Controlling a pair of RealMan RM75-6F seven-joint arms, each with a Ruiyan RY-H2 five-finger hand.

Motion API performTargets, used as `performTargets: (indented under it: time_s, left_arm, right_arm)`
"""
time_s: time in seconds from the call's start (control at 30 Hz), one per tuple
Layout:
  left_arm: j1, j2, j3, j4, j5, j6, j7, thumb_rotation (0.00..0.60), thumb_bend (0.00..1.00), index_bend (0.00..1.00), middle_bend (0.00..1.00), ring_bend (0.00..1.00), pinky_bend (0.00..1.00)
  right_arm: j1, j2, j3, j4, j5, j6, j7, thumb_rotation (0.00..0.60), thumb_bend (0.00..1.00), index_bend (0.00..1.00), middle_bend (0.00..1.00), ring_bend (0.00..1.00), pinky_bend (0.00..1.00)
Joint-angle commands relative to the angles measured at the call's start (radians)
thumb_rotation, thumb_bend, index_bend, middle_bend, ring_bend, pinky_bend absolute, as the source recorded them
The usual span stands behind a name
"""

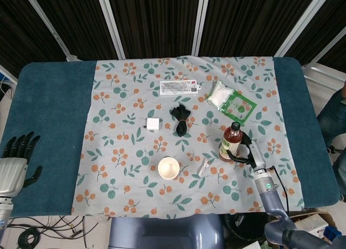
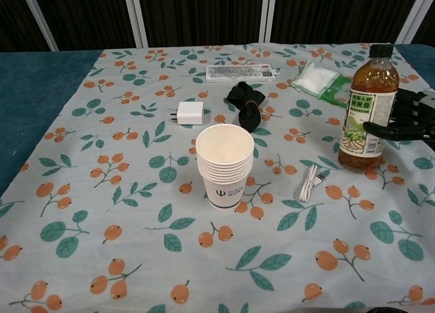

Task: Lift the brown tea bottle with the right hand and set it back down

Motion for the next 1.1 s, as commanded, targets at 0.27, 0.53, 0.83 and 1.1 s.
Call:
performTargets:
  time_s: [0.27,0.53,0.83,1.1]
  left_arm:
    - [0.000,0.004,0.000,-0.007,-0.006,-0.004,0.002,0.600,0.38,0.00,0.00,0.00,0.00]
    - [0.001,0.004,0.002,-0.009,0.000,-0.002,0.000,0.600,0.38,0.00,0.00,0.00,0.00]
    - [0.002,0.005,0.002,-0.010,0.000,-0.001,0.001,0.600,0.38,0.00,0.00,0.00,0.00]
    - [0.002,0.006,0.002,-0.012,0.000,-0.001,0.000,0.600,0.38,0.00,0.00,0.00,0.00]
  right_arm:
    - [0.023,0.064,0.043,-0.096,-0.036,0.055,0.008,0.600,0.38,0.43,0.42,0.44,0.42]
    - [0.064,0.262,0.106,-0.337,-0.044,0.029,-0.121,0.600,0.38,0.48,0.45,0.45,0.46]
    - [0.119,0.399,0.122,-0.429,-0.022,0.034,-0.905,0.600,0.34,0.49,0.42,0.45,0.45]
    - [0.140,0.411,0.093,-0.461,-0.064,0.110,-1.400,0.600,0.34,0.49,0.42,0.44,0.45]
